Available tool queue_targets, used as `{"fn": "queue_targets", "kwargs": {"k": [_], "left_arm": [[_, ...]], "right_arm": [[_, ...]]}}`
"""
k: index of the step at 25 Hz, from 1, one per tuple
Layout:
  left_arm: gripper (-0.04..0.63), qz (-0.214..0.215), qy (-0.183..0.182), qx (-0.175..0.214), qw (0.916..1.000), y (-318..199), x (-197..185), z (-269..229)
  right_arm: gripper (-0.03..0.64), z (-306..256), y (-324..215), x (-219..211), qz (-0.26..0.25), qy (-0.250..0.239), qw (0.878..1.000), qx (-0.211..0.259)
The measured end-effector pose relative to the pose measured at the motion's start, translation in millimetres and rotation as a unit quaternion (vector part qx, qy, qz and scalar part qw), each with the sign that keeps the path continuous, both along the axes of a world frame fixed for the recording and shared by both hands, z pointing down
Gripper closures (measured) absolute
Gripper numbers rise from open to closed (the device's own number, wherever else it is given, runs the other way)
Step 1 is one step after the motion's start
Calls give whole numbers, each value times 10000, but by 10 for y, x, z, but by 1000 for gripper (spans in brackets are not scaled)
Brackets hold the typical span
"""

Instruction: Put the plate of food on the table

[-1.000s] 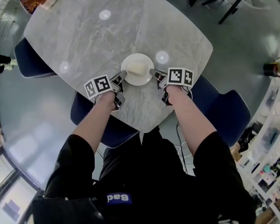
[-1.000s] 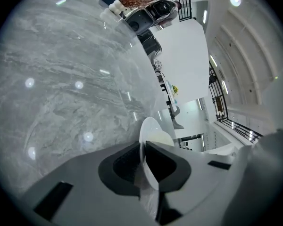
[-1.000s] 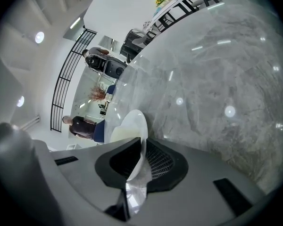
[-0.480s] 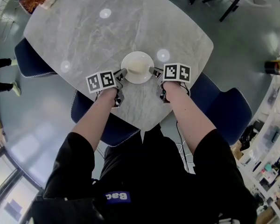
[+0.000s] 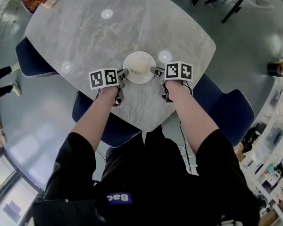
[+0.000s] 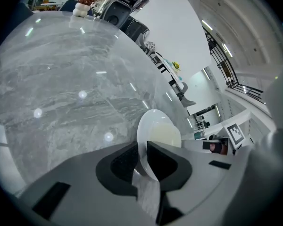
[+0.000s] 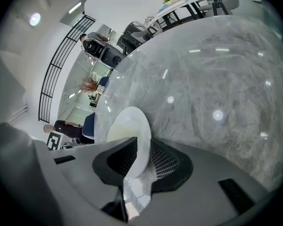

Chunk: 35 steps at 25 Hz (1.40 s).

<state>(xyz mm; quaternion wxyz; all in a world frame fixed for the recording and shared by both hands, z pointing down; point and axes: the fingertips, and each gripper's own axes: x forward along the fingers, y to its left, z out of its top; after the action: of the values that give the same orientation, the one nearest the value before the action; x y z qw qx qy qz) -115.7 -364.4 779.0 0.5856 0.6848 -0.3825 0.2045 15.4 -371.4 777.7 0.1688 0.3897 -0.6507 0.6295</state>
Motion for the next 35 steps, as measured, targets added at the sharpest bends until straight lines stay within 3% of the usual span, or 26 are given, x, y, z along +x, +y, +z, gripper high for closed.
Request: {"fn": "queue_targets", "kwargs": {"k": [5,15,22,29,35], "left_arm": [[547,64,-86,-118,9999,-1,-61,4],[523,-130,-48,-181,9997,154,-234,-27],[523,-398,97,582,9975,292,-295,-346],[525,30,-307,1390,9898,773,-184,-862],[526,509,-342,1985,9782,1208,68,-1360]], "right_arm": [[501,-39,-36,-17,67,-117,9999,-97],[486,-105,127,288,354,-56,9993,-93],[486,-259,323,364,377,155,9982,443],[488,-609,818,153,-354,397,9907,1250],[488,-1030,1229,63,-892,559,9696,2208]]}}
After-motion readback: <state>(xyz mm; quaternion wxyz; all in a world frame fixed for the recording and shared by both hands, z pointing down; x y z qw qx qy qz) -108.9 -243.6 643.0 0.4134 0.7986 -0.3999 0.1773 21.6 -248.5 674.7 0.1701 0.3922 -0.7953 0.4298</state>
